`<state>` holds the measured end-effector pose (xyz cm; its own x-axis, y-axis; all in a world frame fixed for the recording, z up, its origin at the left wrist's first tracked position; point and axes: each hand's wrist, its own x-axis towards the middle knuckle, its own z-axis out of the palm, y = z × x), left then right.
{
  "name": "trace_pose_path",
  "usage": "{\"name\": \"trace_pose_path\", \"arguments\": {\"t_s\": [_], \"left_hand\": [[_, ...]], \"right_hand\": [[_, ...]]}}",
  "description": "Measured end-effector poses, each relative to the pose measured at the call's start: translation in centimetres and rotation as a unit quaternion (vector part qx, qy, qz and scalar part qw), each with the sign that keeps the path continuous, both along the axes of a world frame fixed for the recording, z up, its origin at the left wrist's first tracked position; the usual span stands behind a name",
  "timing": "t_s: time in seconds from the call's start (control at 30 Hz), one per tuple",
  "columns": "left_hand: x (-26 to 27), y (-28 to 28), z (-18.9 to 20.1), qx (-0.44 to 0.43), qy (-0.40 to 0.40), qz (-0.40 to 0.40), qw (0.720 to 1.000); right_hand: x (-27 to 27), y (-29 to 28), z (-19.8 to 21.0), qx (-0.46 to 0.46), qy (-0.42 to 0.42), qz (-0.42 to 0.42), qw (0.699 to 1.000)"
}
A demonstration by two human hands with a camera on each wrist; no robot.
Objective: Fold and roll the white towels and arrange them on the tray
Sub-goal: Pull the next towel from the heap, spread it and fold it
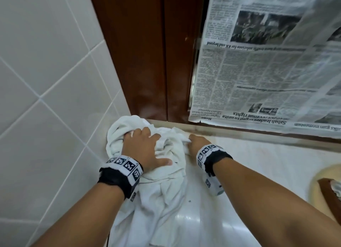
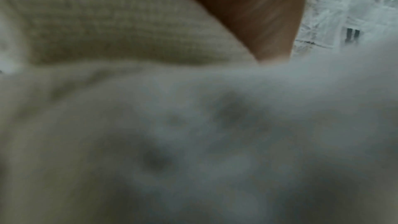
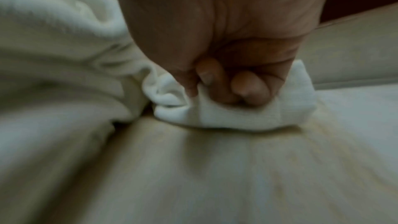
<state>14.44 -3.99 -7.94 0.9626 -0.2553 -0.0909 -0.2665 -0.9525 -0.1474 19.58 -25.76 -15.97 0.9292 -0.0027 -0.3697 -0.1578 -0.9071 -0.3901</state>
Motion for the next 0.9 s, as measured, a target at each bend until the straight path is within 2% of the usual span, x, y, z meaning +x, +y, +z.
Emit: {"name": "trace_pose_path", "arguments": {"t_s": [0.07,0.13,0.23,0.3,0.4,0.47,0.53,0.57,0.6,0.63,0.7,0.77,0.8,0.87,0.9], "left_hand": [[-1.3,-0.1,0.1,-0.007,-0.009,-0.003,1.0],[-3.1,-0.3,0.2,-0.022,-0.012,0.009,1.0],[-6.8,-0.9,0.2,-0.061,-0.01,0.04,0.997],[-9.4,-1.0,-0.2,-0.091,-0.046,0.045,0.994],[-12.6,-0.4,-1.4,-0.111,-0.08,0.04,0.99],[-14.6,-0.7,-2.7,-0.116,-0.01,0.021,0.993],[-15.2,-0.7,-4.3,-0.086,0.037,-0.065,0.993],[-14.8,-0.3,-4.8,-0.069,0.01,-0.112,0.991],[-14.4,0.2,-4.9,-0.055,-0.061,-0.144,0.986],[-14.1,0.4,-3.8,-0.06,-0.094,-0.129,0.985],[-13.1,-0.2,-1.6,-0.086,-0.097,-0.078,0.988],[-11.8,-0.7,1.0,-0.116,-0.05,-0.04,0.991],[-11.1,-0.7,1.5,-0.108,-0.039,-0.06,0.992],[-9.6,-0.2,1.2,-0.141,0.054,-0.027,0.988],[-9.3,0.0,1.3,-0.218,0.064,0.021,0.974]], "right_hand": [[-0.4,0.6,3.1,0.105,-0.03,-0.086,0.99],[-0.8,1.4,8.0,0.22,-0.097,-0.136,0.961],[-1.9,2.6,16.6,0.357,-0.196,-0.141,0.902],[-3.1,2.7,21.8,0.424,-0.24,-0.15,0.861],[-4.9,2.4,28.3,0.477,-0.31,-0.132,0.812],[-6.5,2.5,32.1,0.528,-0.337,-0.095,0.774],[-8.2,3.0,35.7,0.549,-0.365,-0.038,0.751],[-9.0,3.3,37.2,0.543,-0.378,-0.011,0.749],[-9.6,3.4,38.6,0.531,-0.388,0.009,0.753],[-10.3,3.4,39.7,0.514,-0.399,0.023,0.759],[-11.6,2.9,41.0,0.481,-0.422,0.045,0.767],[-12.7,1.8,41.0,0.454,-0.445,0.044,0.771],[-13.2,1.1,40.5,0.439,-0.453,0.032,0.775],[-14.0,-0.1,38.7,0.388,-0.451,-0.005,0.804],[-14.4,-0.6,37.6,0.369,-0.431,-0.022,0.823]]}}
